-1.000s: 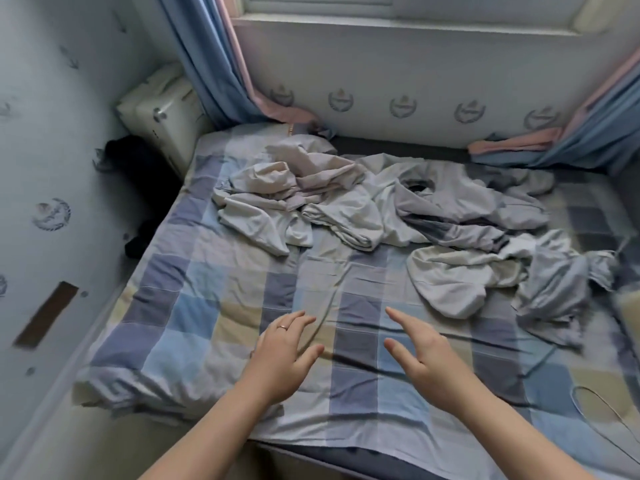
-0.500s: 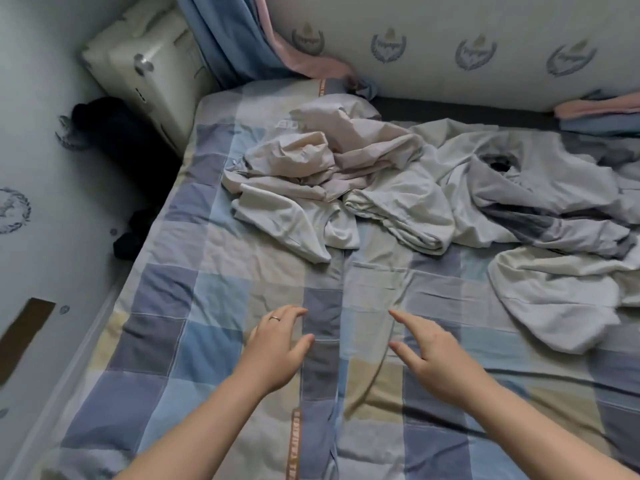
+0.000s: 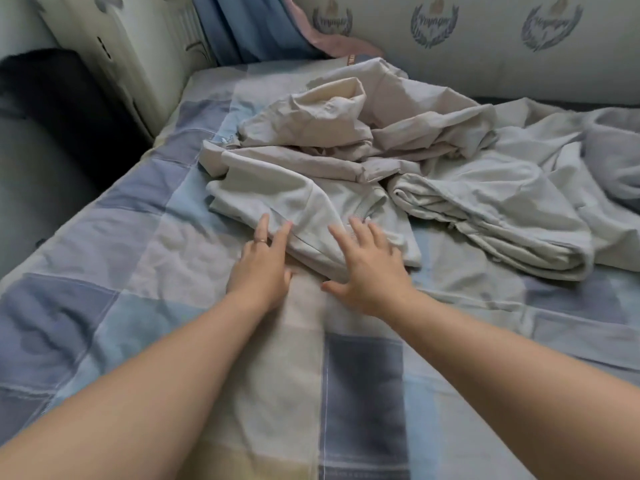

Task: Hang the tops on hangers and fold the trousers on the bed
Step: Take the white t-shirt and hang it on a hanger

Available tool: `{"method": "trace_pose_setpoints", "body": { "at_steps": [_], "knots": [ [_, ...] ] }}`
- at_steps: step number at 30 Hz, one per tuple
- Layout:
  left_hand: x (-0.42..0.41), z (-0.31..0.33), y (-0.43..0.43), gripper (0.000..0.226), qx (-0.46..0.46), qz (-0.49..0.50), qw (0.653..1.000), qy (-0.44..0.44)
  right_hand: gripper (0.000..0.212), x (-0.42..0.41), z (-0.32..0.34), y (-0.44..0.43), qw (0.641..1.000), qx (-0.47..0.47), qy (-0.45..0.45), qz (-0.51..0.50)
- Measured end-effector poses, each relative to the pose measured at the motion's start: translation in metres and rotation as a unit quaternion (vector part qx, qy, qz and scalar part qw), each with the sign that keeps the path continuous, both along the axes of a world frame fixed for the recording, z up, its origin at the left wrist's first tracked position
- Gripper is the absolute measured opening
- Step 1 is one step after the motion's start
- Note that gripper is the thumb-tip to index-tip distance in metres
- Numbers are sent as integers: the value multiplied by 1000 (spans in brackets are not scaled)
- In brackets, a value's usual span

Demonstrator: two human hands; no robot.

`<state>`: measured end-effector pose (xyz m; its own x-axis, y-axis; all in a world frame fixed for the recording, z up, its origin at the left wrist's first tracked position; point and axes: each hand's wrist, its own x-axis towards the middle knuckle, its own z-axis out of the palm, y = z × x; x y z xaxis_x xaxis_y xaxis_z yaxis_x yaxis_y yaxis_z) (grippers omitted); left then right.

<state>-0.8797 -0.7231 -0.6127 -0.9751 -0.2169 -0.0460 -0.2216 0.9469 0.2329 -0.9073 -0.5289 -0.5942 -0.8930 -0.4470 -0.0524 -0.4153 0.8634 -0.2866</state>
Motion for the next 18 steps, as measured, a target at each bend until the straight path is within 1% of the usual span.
{"method": "trace_pose_setpoints", "body": {
  "at_steps": [1,2,3,4,5,7,9,11,15,18],
  "knots": [
    [-10,-4,-7,81,-13,5,1000,11,82,-6,-8,-10,1000,15,16,5],
    [-19,-6,-14,78,-26,12,999,20,67,-10,-14,-18,999,19,38,6],
    [-27,-8,-21,73,-38,20,999,31,46,-15,-18,-23,997,11,70,1],
    [-32,-8,-27,63,-52,28,997,49,28,-19,-20,-25,995,2,104,-4],
    [-35,-7,-31,51,-69,35,994,73,19,-23,-22,-25,992,-2,128,-4],
    [-39,-4,-33,27,-105,35,986,123,18,-26,-20,-17,991,-30,127,6],
    [-38,1,-25,20,-112,-8,979,170,22,-22,-14,-1,991,-67,111,15],
    [-31,9,-6,16,-70,-78,977,186,22,-16,-8,26,990,-85,108,5],
    [2,19,56,5,35,-188,971,143,21,5,6,101,991,-99,72,-46],
    [41,30,109,9,91,-231,965,85,20,35,25,152,987,-110,41,-114]
  ]
}}
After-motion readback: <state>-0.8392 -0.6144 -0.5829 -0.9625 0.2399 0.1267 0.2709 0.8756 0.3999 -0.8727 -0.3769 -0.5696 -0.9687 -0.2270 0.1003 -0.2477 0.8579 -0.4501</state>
